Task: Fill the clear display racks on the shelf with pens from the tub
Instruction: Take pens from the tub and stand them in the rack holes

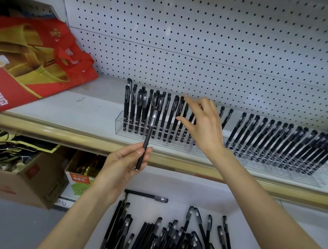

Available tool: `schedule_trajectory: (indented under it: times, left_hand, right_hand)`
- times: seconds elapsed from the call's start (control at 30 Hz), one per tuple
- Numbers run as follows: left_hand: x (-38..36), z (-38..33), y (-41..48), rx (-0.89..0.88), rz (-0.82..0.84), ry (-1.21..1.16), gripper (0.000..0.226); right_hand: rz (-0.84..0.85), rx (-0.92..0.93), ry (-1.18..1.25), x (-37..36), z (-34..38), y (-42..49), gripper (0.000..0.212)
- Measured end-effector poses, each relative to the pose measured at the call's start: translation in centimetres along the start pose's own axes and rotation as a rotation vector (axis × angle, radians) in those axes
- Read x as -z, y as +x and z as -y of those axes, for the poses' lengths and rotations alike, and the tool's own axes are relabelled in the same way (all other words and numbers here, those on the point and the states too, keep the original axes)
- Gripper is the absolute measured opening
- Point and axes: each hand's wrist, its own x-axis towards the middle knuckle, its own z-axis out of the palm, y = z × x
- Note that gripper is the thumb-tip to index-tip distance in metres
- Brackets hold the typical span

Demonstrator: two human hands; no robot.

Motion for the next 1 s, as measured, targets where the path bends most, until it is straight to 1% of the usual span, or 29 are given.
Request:
schedule_trajectory:
  times: [0.07, 0.13, 0.27, 0.3, 0.37, 0.47, 0.53, 0.63, 0.73, 0.77, 0.8, 0.87, 0.9, 0.93, 1.0]
  left_hand:
    - [-0.4, 0.2, 0.0, 0.0, 0.002, 0.011, 0.028]
    - [-1.0, 0.4, 0.0, -0.004, 0.016, 0.016, 0.027]
    - [-2.6, 1.1, -0.1, -0.012, 0.054, 0.04, 0.031]
    - [-2.9, 1.3, -0.1, -0.015, 0.057, 0.051, 0.031]
    - [-3.7, 1.7, -0.1, -0.029, 0.045, 0.096, 0.03]
    - [-4.6, 2.1, 0.0, -0.073, 0.009, 0.182, 0.028]
    - [-5.0, 2.1, 0.0, -0.117, 0.001, 0.263, 0.023]
    - [-5.5, 1.9, -0.1, -0.168, 0.053, 0.381, 0.014]
    - [-5.8, 1.4, 0.2, -0.231, 0.079, 0.454, 0.016]
    - [-5.7, 1.3, 0.6, -0.295, 0.072, 0.556, 0.016]
    - [-5.4, 1.2, 1.0, -0.402, 0.059, 0.749, 0.017]
    - [-4.5, 0.9, 1.9, -0.712, 0.013, 1.306, 0.029]
    - [-4.1, 0.8, 2.4, -0.841, 0.003, 1.534, 0.036]
    - [-3.9, 0.7, 2.8, -0.913, 0.008, 1.683, 0.041]
    - [-3.7, 0.5, 3.5, -0.935, 0.007, 1.853, 0.047]
  right_hand:
    - [0.011, -0.051, 0.088, 0.6, 0.1, -0.1, 0.05]
    - [0.069, -0.171, 0.274, 1.7, 0.9, -0.2, 0.041]
    - [0.304, -0.467, 0.687, 3.8, 3.2, -0.9, 0.034]
    - [0.337, -0.526, 0.765, 4.1, 3.6, -1.1, 0.033]
    - [0.333, -0.623, 0.878, 4.5, 4.2, -1.5, 0.025]
    - [0.276, -0.74, 0.982, 5.0, 4.5, -1.7, 0.021]
    - [0.268, -0.791, 1.041, 5.2, 4.3, -1.8, 0.022]
    - [0.284, -0.804, 1.062, 5.8, 3.7, -1.6, 0.028]
    - [0.259, -0.768, 1.041, 6.5, 3.2, -1.0, 0.03]
    - [0.22, -0.746, 1.024, 6.7, 3.0, -0.7, 0.033]
    - [0.158, -0.712, 0.996, 6.8, 2.7, -0.4, 0.038]
    - [0.014, -0.624, 0.922, 6.9, 2.1, 0.1, 0.047]
    - [-0.04, -0.586, 0.877, 7.0, 1.8, 0.4, 0.046]
    - [-0.079, -0.56, 0.83, 6.9, 1.6, 0.7, 0.043]
    - [-0.136, -0.536, 0.737, 6.6, 1.0, 1.2, 0.038]
